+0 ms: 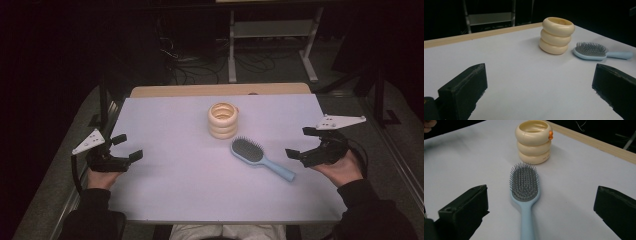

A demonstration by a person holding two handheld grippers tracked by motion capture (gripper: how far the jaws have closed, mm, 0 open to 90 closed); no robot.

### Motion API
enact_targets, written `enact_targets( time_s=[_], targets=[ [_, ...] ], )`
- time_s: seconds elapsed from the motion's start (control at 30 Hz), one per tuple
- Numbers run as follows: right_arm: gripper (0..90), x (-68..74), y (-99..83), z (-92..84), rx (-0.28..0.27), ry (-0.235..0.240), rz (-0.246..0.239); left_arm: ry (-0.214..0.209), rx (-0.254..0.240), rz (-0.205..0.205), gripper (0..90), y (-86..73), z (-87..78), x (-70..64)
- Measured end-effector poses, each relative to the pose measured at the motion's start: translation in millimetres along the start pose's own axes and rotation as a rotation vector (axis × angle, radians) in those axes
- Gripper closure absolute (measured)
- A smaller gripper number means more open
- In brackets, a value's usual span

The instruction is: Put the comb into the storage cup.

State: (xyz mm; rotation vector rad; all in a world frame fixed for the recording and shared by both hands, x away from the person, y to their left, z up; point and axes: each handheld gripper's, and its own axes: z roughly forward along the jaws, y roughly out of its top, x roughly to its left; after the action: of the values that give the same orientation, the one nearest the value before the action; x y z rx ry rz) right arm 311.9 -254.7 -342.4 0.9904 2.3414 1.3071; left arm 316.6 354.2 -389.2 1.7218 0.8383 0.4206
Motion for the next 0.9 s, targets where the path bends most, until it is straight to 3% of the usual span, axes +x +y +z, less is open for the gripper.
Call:
enact_targets(
  time_s=[0.53,0.9],
  targets=[
    [0.0,2.6,15.8,18.3,0.086,0.020,-0.041,-0.003,0.006,0.004,0.0,-0.2,1.0,0.1],
    [0.0,3.5,13.5,39.4,0.187,0.037,-0.062,-0.004,0.013,0.007,0.0,-0.4,1.9,0.0]
  ],
)
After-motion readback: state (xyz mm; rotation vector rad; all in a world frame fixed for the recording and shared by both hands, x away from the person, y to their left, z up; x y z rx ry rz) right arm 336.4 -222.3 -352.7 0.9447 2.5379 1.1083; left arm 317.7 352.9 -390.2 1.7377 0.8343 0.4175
